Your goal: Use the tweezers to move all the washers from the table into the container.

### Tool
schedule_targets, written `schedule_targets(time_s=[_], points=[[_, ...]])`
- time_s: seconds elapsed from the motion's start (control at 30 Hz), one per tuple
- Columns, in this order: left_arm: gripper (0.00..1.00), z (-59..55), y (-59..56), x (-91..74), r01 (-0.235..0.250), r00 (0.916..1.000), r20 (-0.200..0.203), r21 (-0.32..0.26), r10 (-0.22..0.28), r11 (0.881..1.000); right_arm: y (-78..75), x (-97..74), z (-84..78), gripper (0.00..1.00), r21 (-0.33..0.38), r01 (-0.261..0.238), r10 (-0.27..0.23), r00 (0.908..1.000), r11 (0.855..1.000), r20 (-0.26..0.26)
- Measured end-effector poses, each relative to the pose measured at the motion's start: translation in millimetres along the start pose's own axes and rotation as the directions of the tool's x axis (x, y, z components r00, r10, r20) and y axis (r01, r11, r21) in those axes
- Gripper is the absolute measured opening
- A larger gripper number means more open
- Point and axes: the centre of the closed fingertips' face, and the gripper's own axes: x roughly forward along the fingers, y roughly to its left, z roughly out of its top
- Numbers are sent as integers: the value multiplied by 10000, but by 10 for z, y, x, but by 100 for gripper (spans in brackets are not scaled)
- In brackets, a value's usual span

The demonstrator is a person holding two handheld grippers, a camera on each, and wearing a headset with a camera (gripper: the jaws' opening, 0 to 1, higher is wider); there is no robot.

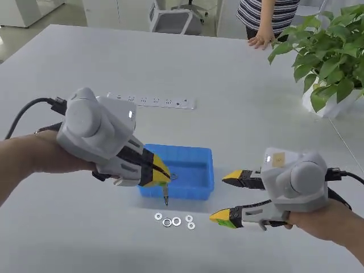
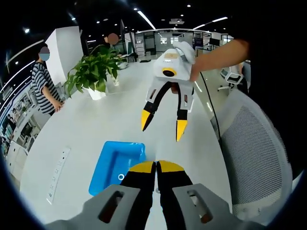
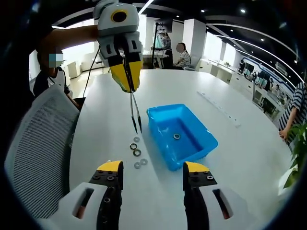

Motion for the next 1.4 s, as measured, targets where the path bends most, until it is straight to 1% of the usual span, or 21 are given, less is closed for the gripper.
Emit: schedule_targets(time_s=[0.07, 0.2, 0.27, 0.5, 0.8, 0.83, 0.87, 0.93, 0.97, 1.2, 1.33, 1.4], points=[[5, 3, -9, 15, 24, 10000, 87, -64, -23, 10000, 17, 6, -16, 51, -8, -24, 24, 10000, 10000, -33], [5, -55, -46, 74, 84, 10000, 1, -45, -84, 10000, 52, 12, -52, 51, -82, -82, 81, 9999, 9999, -119], [5, -89, -85, 118, 157, 9999, 5, -58, -157, 9999, 67, 11, -70, 51, -81, -93, 91, 9999, 9999, -146], [5, -224, -187, 218, 398, 9988, -288, -78, -400, 9992, 111, 11, -141, 51, 22, -125, 126, 9996, 9999, -246], [5, -304, -239, 278, 441, 9984, -340, -110, -445, 9990, 150, 20, -178, 51, 121, -163, 166, 9995, 9998, -258], [5, -309, -241, 283, 434, 9985, -329, -105, -438, 9990, 155, 21, -178, 51, 149, -170, 174, 9995, 9997, -244], [5, -294, -243, 288, 436, 9989, -192, -106, -438, 9990, 159, 21, -179, 51, 156, -170, 173, 9996, 9997, -242], [5, -290, -236, 291, 395, 9992, -111, -104, -396, 9992, 166, 23, -186, 51, 170, -172, 176, 9995, 9997, -258], [5, -286, -241, 291, 429, 9991, -64, -196, -430, 9989, 170, 23, -188, 51, 182, -178, 182, 9995, 9997, -259], [5, -276, -243, 285, 505, 9987, -40, -233, -506, 9985, 198, 46, -195, 50, 190, -261, 265, 9994, 9995, -240], [5, -267, -251, 288, 579, 9983, -17, -211, -580, 9981, 226, 107, -167, 48, 79, -432, 433, 9989, 9990, -173], [5, -264, -252, 290, 619, 9981, -31, -190, -620, 9979, 254, 158, -132, 46, -111, -571, 570, 9983, 9983, -95]])
